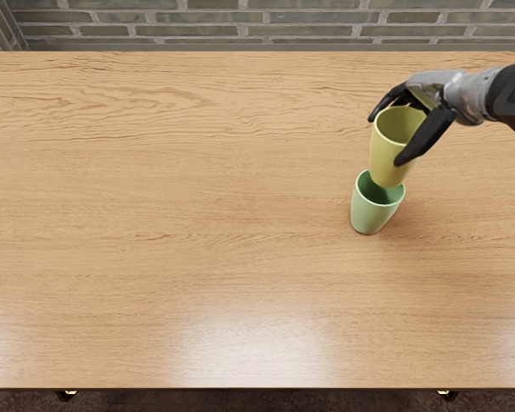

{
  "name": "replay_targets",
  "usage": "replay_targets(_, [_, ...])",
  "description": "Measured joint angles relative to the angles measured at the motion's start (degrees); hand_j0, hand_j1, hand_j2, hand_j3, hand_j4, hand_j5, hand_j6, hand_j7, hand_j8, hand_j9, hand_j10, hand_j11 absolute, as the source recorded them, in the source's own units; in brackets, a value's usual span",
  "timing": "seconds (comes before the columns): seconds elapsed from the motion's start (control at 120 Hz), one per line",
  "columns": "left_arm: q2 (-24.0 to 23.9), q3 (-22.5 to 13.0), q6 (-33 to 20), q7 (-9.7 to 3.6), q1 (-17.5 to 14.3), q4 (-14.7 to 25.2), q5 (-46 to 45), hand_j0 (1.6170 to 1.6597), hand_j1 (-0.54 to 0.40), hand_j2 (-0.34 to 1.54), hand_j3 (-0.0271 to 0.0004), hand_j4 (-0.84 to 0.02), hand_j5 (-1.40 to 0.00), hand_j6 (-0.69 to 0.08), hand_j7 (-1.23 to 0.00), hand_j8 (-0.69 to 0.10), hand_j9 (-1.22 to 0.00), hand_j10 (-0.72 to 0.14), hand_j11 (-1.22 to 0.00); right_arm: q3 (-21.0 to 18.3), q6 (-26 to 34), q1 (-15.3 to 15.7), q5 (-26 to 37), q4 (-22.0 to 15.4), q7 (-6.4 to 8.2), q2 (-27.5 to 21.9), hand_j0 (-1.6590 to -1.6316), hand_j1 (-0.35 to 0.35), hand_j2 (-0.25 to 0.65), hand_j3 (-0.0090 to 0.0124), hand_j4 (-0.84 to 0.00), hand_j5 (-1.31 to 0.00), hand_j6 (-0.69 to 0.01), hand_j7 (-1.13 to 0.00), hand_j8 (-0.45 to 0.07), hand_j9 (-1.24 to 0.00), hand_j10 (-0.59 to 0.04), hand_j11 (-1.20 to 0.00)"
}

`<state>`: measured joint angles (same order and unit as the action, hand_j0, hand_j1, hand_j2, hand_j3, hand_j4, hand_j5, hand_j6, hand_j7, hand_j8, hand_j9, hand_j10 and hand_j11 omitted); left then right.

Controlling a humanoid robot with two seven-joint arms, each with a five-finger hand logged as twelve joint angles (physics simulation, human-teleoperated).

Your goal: Pick up cup and place in cup with right hand

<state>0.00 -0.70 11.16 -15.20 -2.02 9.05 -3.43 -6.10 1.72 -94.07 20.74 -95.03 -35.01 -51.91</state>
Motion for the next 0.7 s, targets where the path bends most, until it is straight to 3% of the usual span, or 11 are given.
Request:
replay_targets(0.65, [0.00,0.00,0.00,0.00,0.00,0.00,0.00,1.6581,0.349,0.00,0.0001,0.000,0.00,0.000,0.00,0.000,0.00,0.000,0.00,0.05,-0.47,2.47,2.35,-0.67,0.01,1.04,-1.6485,0.054,-0.161,-0.0011,-0.464,-0.73,-0.265,-0.69,-0.160,-0.70,-0.205,-0.68])
replay_targets(0.667, [0.00,0.00,0.00,0.00,0.00,0.00,0.00,1.6581,0.349,0.00,0.0001,0.000,0.00,0.000,0.00,0.000,0.00,0.000,0.00,0.06,-0.44,2.49,2.36,-0.66,0.01,1.03,-1.6485,0.054,-0.162,-0.0019,-0.460,-0.73,-0.268,-0.69,-0.161,-0.70,-0.206,-0.68])
replay_targets(0.675, [0.00,0.00,0.00,0.00,0.00,0.00,0.00,1.6581,0.349,0.00,0.0001,0.000,0.00,0.000,0.00,0.000,0.00,0.000,0.00,0.07,-0.43,2.50,2.36,-0.66,0.01,1.03,-1.6485,0.054,-0.161,-0.0007,-0.462,-0.73,-0.267,-0.69,-0.158,-0.70,-0.205,-0.68])
replay_targets(0.683, [0.00,0.00,0.00,0.00,0.00,0.00,0.00,1.6581,0.349,0.00,0.0000,0.000,0.00,0.000,0.00,0.000,0.00,0.000,0.00,0.07,-0.41,2.51,2.37,-0.66,0.01,1.04,-1.6484,0.054,-0.161,-0.0022,-0.464,-0.73,-0.271,-0.69,-0.160,-0.70,-0.207,-0.68])
replay_targets(0.7, [0.00,0.00,0.00,0.00,0.00,0.00,0.00,1.6581,0.349,0.00,0.0000,0.000,0.00,0.000,0.00,0.000,0.00,0.000,0.00,0.07,-0.38,2.53,2.37,-0.65,0.01,1.05,-1.6482,0.053,-0.160,-0.0027,-0.469,-0.73,-0.274,-0.69,-0.163,-0.70,-0.210,-0.68])
